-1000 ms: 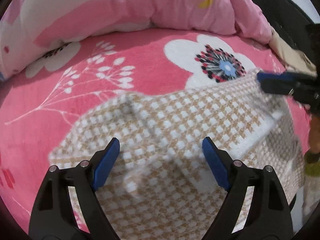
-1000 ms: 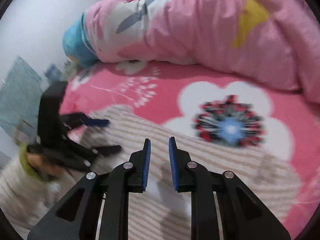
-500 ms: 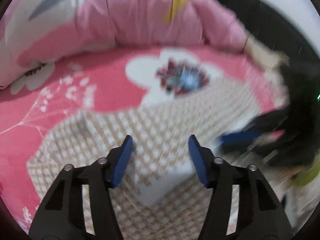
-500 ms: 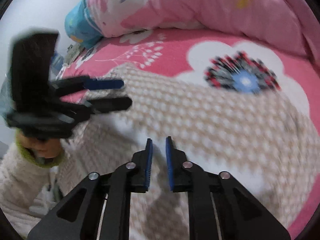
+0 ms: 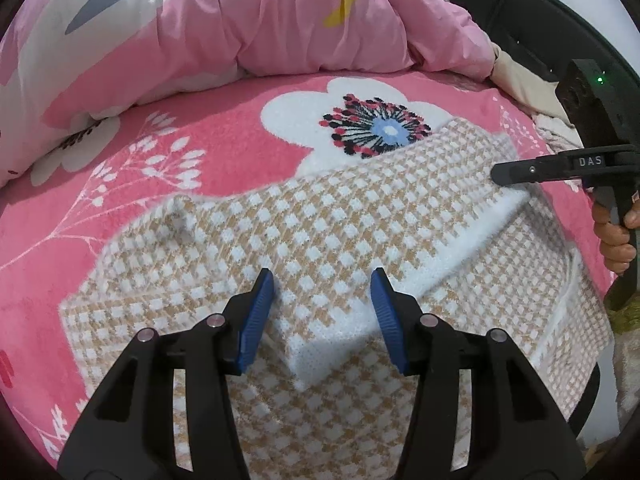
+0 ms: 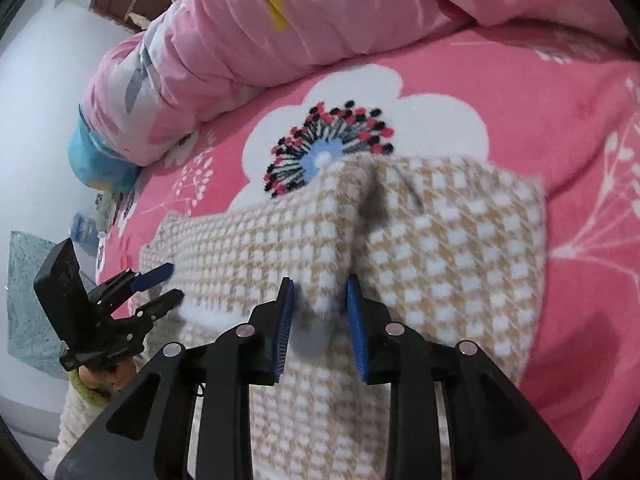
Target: Fold large clothes
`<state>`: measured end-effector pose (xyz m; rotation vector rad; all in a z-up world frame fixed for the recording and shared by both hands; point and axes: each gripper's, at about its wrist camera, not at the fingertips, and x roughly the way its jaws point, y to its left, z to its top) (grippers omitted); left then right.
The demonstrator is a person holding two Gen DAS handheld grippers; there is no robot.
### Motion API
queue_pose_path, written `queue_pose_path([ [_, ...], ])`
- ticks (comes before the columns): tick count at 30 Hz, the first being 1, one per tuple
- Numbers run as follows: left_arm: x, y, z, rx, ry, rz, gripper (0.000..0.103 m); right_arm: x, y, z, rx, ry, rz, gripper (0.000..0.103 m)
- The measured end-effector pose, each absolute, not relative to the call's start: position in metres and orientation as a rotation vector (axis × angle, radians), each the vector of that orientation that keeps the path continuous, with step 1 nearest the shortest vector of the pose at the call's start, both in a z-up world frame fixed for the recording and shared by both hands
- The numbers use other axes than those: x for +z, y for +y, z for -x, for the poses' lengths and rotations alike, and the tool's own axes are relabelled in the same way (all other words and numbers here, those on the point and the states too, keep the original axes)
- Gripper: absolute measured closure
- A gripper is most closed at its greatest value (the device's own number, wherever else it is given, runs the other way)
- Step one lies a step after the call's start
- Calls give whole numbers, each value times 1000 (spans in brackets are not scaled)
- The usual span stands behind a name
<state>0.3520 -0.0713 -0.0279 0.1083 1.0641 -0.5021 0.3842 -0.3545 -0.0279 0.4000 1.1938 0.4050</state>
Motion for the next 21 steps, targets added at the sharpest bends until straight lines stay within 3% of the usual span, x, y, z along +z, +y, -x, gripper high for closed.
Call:
queue_pose_path([
  [2,-27,-70,-352,-505,1063,-100,54,-16,-348,-381,403,1165,-351,89],
  [6,-27,-70,-351,-505,1055,-108,54,-20,-343,-385,337,1149,-217,90],
  [11,-28,-73,-349,-499,1046,-127,54,-19,-354,-379,273,1159,-212,72],
  [16,-29,-73,-349,-503,1041,-140,54,29,-326,-362,259,994,-65,69],
  [19,-29,-73,-349,-497,1038,-136,54,13,-296,-372,341,1020,-69,66],
  [21,-29,-73,-348,-486,1032,-134,54,-33,-278,-382,328,1142,-32,59],
])
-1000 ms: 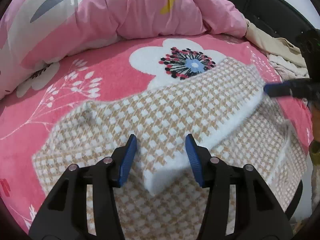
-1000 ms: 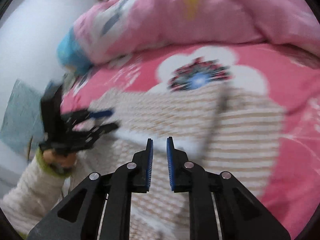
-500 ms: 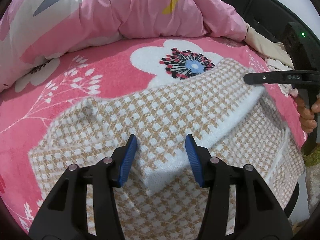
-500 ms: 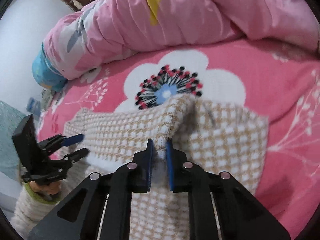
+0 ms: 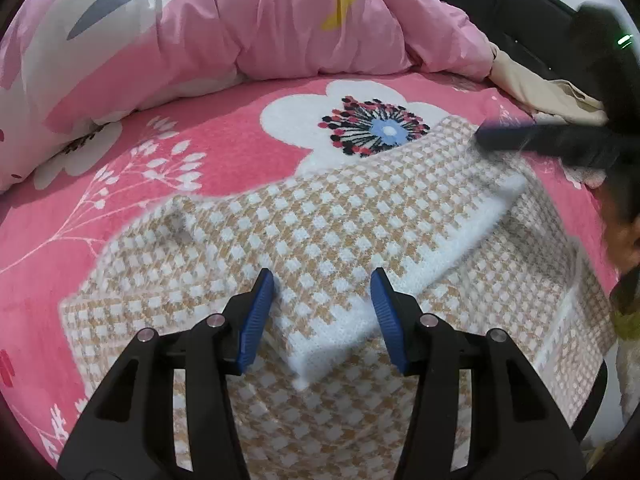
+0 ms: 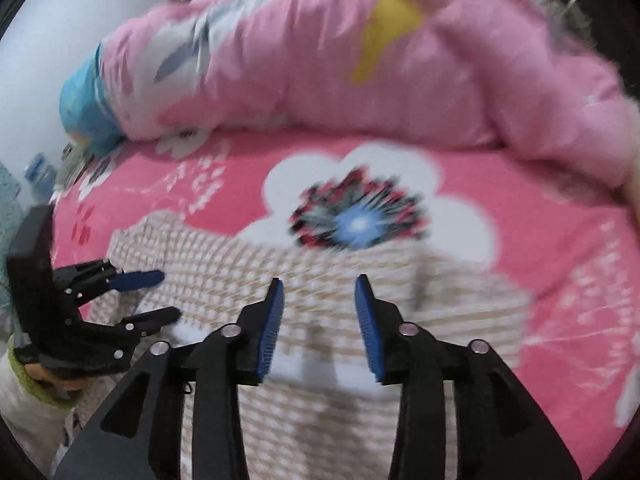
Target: Fold large clothes
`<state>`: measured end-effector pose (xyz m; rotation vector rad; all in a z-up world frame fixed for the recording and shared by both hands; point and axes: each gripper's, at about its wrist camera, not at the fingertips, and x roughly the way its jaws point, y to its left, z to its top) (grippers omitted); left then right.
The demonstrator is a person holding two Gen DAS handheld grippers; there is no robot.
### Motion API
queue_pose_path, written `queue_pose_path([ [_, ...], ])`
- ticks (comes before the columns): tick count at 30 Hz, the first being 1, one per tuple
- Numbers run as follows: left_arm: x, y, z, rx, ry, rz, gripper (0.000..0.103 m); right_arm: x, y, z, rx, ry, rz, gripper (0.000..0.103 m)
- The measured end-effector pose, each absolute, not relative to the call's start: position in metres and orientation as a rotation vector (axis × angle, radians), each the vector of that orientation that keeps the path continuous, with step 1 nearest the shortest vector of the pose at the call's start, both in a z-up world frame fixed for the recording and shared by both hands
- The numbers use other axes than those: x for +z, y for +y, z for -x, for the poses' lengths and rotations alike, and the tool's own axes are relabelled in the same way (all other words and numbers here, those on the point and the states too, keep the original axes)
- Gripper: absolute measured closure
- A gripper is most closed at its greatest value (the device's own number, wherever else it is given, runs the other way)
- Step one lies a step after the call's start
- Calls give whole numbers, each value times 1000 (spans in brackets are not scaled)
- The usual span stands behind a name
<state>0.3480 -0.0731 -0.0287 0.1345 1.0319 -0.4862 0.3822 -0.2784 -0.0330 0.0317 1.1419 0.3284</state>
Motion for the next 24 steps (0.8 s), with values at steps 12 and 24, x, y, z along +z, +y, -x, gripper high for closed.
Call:
queue_pose_path([
  [12,34,-44,-269,-365,949,-98,34,58,-280,-249,280,931,25,27],
  [24,-3,-38,-122,-180,948,-100,16,-9,-285,-107,228,956,-104,15],
])
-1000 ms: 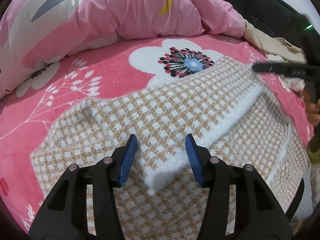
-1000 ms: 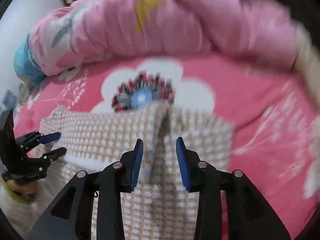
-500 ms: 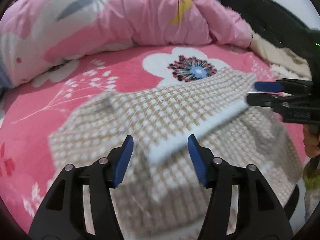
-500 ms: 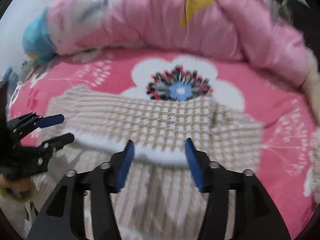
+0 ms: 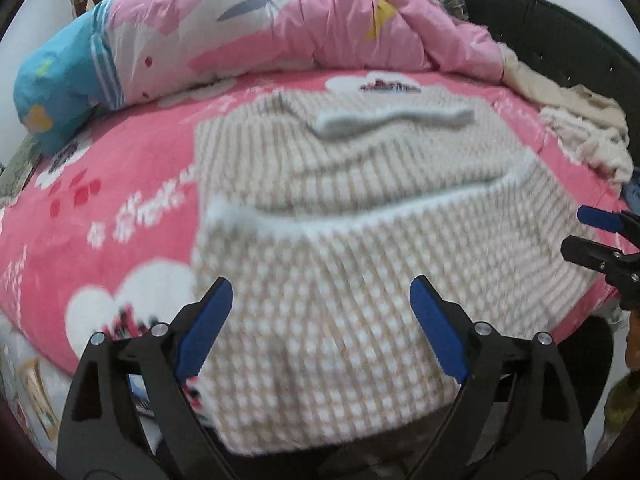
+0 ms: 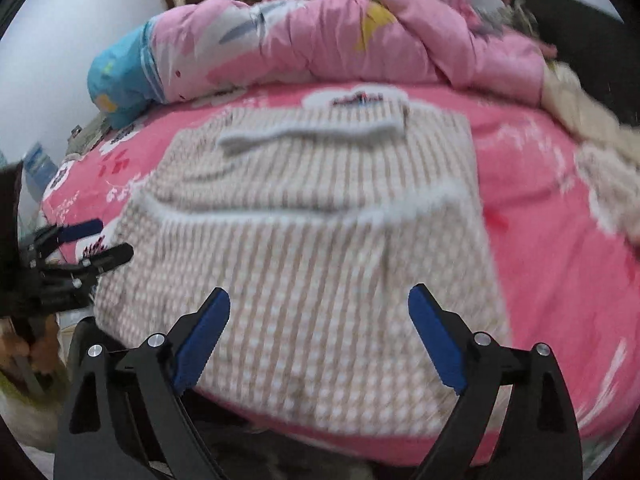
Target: Fold large clothes
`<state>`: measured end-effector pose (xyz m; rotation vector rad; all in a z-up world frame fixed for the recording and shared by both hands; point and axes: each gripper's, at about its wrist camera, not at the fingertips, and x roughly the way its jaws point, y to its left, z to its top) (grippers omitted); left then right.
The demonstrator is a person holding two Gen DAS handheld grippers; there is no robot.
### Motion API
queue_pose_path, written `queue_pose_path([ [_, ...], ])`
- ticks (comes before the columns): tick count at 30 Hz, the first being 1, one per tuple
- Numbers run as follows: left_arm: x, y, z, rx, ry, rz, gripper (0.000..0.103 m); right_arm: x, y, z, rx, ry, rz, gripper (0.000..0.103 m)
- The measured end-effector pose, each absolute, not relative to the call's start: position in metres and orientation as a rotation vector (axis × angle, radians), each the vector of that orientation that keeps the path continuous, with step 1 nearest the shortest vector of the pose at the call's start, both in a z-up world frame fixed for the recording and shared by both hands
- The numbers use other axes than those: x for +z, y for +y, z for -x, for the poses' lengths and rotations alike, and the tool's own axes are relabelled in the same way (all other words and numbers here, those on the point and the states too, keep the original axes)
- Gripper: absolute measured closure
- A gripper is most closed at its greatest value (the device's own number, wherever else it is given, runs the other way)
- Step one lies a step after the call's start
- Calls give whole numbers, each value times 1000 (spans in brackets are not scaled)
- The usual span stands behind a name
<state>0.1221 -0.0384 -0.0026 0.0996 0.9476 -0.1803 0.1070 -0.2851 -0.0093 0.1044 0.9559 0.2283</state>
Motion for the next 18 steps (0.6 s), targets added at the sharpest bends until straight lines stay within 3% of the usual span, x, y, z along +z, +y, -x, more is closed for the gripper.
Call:
queue_pose_path([
  [6,-55,-53,-112,-119,1003,-116,12,-61,-280,-109,154,1041,-82,13],
  [18,-63,-47,-110,-80,987,-62,7,-66,-284,-101,172,1018,-102,6],
])
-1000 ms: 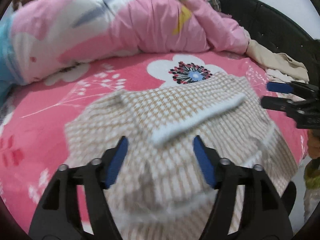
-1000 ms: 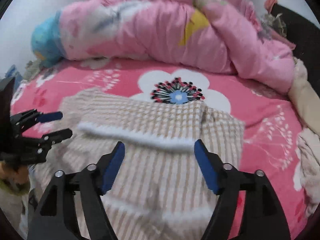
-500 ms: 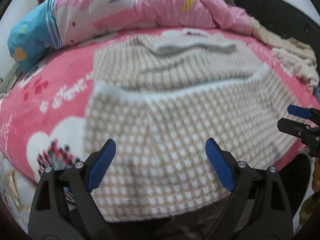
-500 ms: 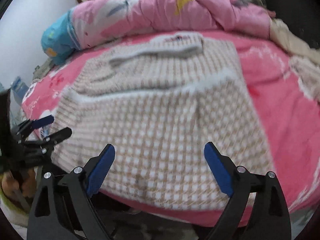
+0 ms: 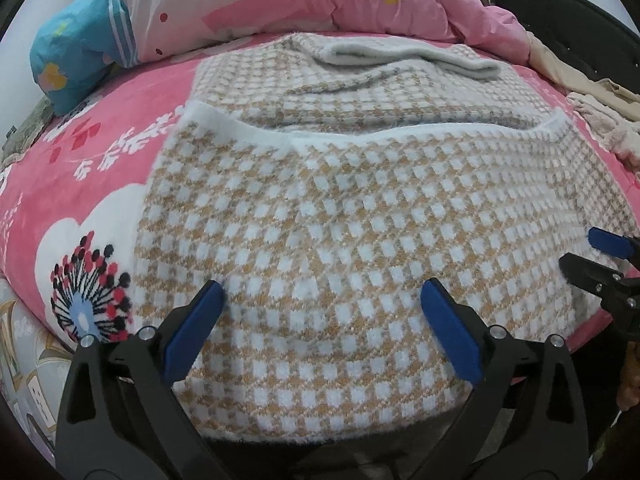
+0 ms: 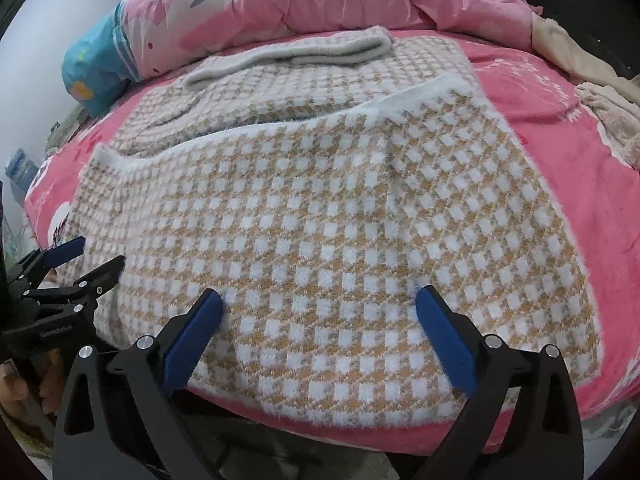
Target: Fold large clothes
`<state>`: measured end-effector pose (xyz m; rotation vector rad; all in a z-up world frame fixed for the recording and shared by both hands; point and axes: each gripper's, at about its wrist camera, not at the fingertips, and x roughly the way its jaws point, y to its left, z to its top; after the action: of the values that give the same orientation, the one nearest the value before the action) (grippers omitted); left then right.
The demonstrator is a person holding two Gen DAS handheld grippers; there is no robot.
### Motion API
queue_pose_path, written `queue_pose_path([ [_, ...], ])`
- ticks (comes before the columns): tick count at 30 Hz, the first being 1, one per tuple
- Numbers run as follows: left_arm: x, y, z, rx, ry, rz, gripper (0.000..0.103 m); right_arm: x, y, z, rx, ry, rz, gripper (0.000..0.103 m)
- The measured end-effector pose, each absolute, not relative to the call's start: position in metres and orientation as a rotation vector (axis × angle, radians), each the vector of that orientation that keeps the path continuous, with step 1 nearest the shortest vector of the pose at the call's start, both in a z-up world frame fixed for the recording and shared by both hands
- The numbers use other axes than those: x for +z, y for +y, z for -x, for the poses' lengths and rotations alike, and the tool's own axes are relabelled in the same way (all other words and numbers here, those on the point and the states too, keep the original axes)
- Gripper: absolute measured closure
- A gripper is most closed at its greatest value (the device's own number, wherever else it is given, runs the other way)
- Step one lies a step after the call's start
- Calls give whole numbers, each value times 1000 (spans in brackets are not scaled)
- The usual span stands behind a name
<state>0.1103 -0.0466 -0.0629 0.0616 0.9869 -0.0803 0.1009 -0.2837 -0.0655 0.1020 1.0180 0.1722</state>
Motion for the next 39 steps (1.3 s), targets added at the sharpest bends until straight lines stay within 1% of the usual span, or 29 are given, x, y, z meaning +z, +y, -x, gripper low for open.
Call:
queue_pose_path([
  [15,-64,-43,-110,-67,1000,-35,6,-67,-284,-106,181,1042,-125,6],
  [25,-63,-43,-112,-61,1014,-25,6,-66,-284,-103,201,1023,-106,6],
  [29,-63,-44,-112,-64,1011,-23,6,-60,-277,-106,185,1070,-76,6],
  [34,-64,-42,-108,-79,988,-29,6,-41,-261,-107,225,973,-66,6],
  [36,-64,-40,-105,-88,972,-21,7,-44,-254,-112,226,961,-41,6],
  [38,-61,-35,-99,-106,936,-5,7,-58,-247,-120,246,988,-31,6],
  [39,-57,-29,-92,-115,892,10,7,-63,-247,-122,252,988,-29,6],
])
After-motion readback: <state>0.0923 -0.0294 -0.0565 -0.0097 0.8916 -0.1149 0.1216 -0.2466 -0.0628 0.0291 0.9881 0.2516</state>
